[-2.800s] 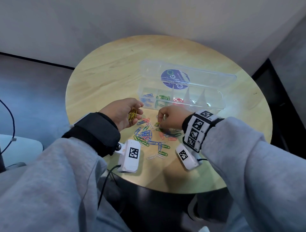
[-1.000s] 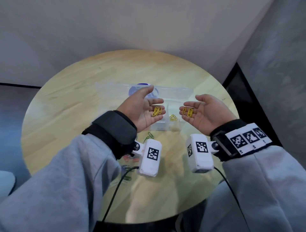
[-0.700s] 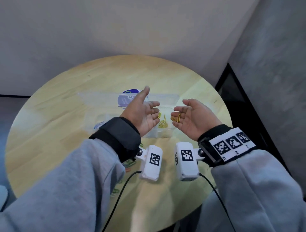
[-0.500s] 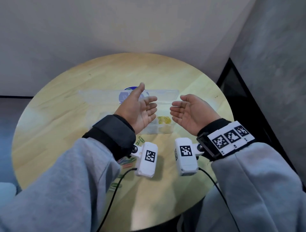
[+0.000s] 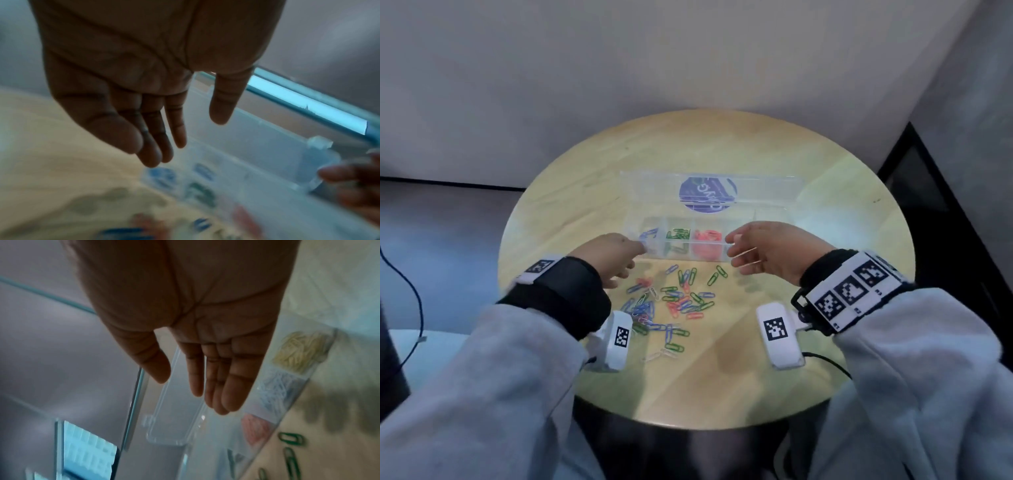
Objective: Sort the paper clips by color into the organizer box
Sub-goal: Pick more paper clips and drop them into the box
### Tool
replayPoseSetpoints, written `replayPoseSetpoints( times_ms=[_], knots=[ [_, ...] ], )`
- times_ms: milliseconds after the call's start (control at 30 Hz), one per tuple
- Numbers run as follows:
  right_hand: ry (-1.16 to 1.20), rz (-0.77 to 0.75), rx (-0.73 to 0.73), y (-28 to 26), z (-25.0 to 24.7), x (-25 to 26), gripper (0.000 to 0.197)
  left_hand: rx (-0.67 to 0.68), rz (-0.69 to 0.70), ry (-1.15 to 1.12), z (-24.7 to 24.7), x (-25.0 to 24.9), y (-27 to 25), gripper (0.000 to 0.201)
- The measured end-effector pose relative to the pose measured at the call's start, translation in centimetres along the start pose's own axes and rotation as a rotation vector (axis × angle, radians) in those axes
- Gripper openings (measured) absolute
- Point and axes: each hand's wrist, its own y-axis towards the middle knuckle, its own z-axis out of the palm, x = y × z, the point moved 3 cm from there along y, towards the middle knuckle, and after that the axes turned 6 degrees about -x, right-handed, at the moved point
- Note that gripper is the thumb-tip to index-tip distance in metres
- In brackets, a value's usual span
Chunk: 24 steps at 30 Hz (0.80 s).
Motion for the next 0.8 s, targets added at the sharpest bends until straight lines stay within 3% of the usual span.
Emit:
replayPoseSetpoints(
  times_ms=[133,233,333,433,633,800],
  knots=[
    [-0.678,-0.059,0.053,0.1,1.8,-1.2,0.018,-0.052,0.047,0.259,-0.4,2.0,-0.1,0.008],
    [-0.972,-0.121,0.055,-0.3,2.8,-1.3,0.033,-0.058,0.120,0.407,0.7,1.8,-0.2,0.022],
    [-1.066,-0.165,0.089,-0.2,4.0,-1.5,0.040,-0.085,0.180,0.555,1.4,0.9,-0.2,0.027],
    [-1.145,-0.232,0.181,0.1,5.7,-2.2,0.042,-0.109,0.145,0.693,0.6,0.9,0.2,0.033],
    [-1.214,-0.346,0.325,0.4,8.6,-3.7,0.035,0.042,0.071,0.802,0.5,2.8,0.7,0.033],
    [-1.321,-0.428,0.314,0.4,10.3,-4.1,0.028,0.012,0.164,0.755,1.5,3.0,1.2,0.014]
  ],
)
